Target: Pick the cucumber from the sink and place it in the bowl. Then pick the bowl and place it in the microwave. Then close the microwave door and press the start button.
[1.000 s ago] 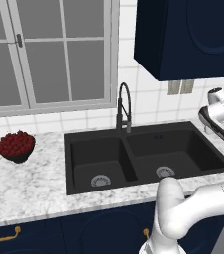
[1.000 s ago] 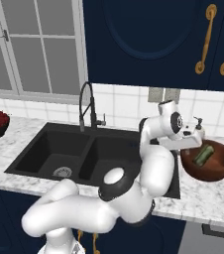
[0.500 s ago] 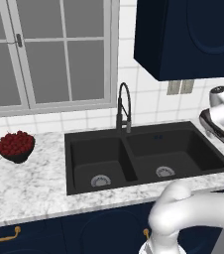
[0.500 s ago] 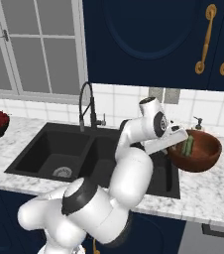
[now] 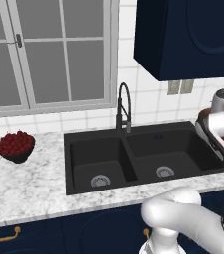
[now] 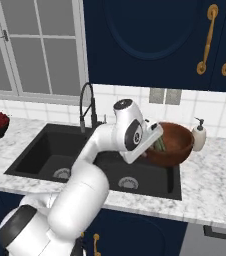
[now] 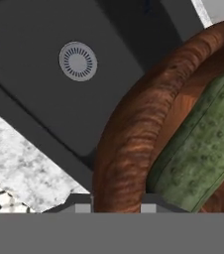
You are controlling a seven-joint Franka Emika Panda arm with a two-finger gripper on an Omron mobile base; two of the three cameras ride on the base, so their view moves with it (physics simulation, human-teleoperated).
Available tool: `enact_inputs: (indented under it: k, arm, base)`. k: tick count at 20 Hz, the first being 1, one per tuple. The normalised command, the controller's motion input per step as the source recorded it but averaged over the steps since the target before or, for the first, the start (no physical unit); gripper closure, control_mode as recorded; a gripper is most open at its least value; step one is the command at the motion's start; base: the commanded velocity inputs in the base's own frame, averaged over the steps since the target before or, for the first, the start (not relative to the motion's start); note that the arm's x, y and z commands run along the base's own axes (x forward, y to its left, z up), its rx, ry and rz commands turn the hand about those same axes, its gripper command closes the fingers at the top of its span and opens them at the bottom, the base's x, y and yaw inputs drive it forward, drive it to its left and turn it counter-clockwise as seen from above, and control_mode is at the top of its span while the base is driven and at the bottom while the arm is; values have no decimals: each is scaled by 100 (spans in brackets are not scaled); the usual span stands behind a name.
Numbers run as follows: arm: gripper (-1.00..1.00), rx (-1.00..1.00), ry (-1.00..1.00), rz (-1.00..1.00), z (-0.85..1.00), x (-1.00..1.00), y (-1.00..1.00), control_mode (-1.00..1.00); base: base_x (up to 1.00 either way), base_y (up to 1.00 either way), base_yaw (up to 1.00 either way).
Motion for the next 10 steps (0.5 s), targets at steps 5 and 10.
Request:
enact_inputs:
  k: [5,10]
  arm:
    - [100,-1,-7,36,49,-69,78,-100]
    - [100,-5,-5,26,55,-50,84,-100]
  base:
    - [0,0,0]
    - [0,0,0]
